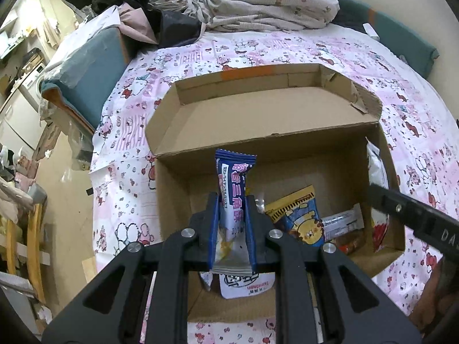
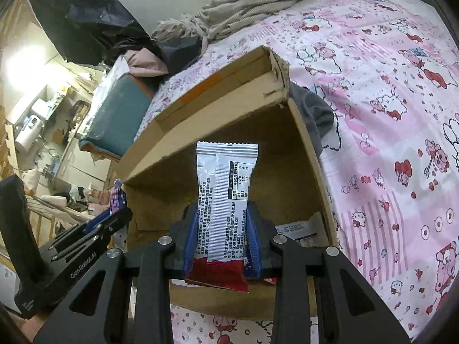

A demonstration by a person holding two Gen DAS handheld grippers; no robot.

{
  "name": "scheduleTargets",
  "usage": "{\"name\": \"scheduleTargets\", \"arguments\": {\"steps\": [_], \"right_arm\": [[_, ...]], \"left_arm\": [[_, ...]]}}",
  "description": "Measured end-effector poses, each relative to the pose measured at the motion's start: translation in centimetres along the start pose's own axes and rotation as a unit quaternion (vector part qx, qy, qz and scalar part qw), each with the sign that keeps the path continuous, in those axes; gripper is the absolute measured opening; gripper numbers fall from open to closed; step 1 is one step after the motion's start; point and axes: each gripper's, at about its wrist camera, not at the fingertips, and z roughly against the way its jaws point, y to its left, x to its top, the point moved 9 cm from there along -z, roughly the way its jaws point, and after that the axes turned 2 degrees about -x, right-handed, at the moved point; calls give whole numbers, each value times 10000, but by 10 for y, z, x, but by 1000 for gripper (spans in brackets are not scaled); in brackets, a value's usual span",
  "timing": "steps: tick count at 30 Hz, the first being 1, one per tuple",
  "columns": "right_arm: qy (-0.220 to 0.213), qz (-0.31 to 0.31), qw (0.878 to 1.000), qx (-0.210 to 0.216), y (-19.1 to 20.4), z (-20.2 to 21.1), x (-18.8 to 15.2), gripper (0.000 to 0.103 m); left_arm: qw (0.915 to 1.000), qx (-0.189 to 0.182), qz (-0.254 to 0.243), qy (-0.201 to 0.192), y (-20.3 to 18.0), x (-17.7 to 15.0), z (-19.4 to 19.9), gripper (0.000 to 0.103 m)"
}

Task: Organize snacks
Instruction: 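Carry both held bars over the box and lower them inside, then open both tools to release the bars into the box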

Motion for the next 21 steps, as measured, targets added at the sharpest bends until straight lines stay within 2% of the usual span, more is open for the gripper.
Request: {"name": "scheduleTargets", "arguments": {"steps": [5, 13, 15, 17, 18, 20, 21], "right_arm": [[65, -18, 9999, -141, -4, -7, -4, 35], [140, -197, 9996, -125, -10, -13, -5, 36], [160, -236, 9996, -72, -11, -13, -5, 42], [97, -302, 9995, -44, -11, -10, -4, 63], [53, -308, 9995, -34, -10, -9, -3, 67], [-71, -253, 9997, -11, -6, -4, 0, 80], [-114, -226, 9997, -13, -4, -2, 1, 85]], "left_arm": [[9995, 202, -154, -179, -2, 2, -9, 15], [9999, 147, -42, -6, 1, -4, -27, 16], [10000, 79, 7, 38, 1, -5, -29, 16], [9999, 4, 71, 82, 1, -6, -29, 18], [9999, -26, 115, 119, 1, -7, -30, 24], [9996, -65, 192, 179, 1, -9, -28, 43], [9996, -93, 214, 183, 1, -9, -27, 60]]}}
